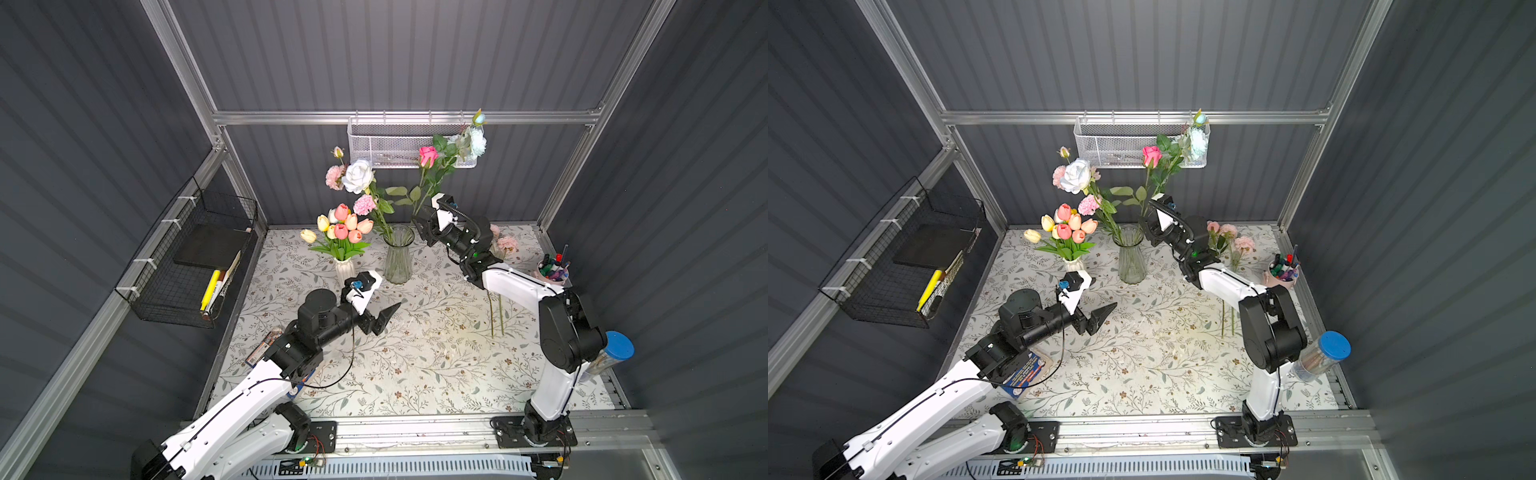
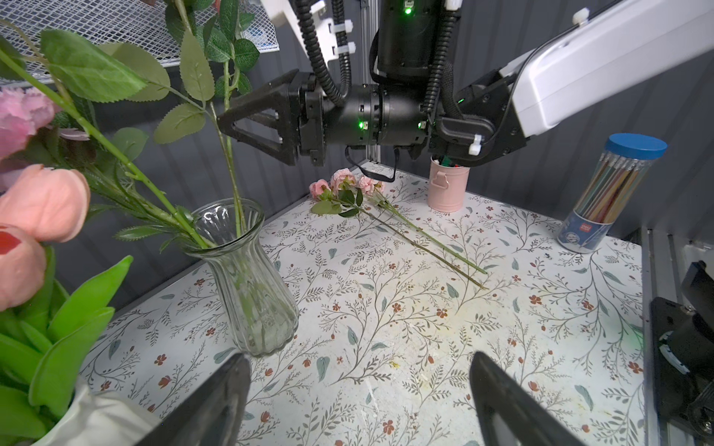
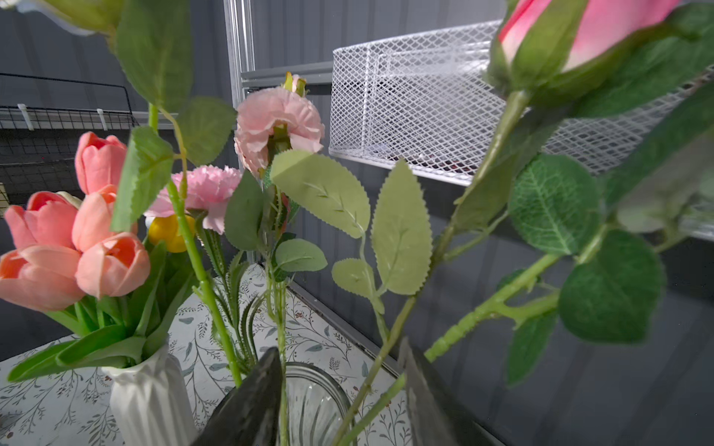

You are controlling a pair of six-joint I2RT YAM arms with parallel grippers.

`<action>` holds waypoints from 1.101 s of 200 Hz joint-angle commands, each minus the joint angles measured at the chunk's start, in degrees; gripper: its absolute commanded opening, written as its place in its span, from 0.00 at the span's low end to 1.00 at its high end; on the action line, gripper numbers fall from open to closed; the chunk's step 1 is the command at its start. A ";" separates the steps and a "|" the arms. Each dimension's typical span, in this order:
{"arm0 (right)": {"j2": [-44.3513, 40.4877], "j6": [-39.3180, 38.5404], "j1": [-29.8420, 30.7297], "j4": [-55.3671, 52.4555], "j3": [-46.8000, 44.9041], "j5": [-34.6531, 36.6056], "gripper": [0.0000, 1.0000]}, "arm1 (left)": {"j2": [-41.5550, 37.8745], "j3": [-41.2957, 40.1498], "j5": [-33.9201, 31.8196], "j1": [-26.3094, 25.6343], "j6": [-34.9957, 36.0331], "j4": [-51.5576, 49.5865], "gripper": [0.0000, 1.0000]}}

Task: Pick out pink flowers from the vase
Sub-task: Pick up the flower from the vase.

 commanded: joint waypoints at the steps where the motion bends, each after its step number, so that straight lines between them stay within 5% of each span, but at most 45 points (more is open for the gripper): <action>1: 1.34 0.04 0.31 0.43 2.76 0.93 0.52 | -0.93 -0.81 0.34 -0.33 -0.56 1.25 0.90; 55: 4.42 0.89 0.78 -0.31 5.59 1.19 0.51 | -2.87 -0.93 -5.04 -0.33 -0.34 0.89 0.90; 110: 6.80 2.56 1.02 -0.43 7.14 2.47 0.51 | -3.09 -0.03 -28.00 -0.33 0.82 -2.59 0.90; 220: 10.82 6.67 2.54 2.46 7.97 5.81 0.36 | -3.97 -0.52 -25.28 -0.42 1.80 -2.11 0.90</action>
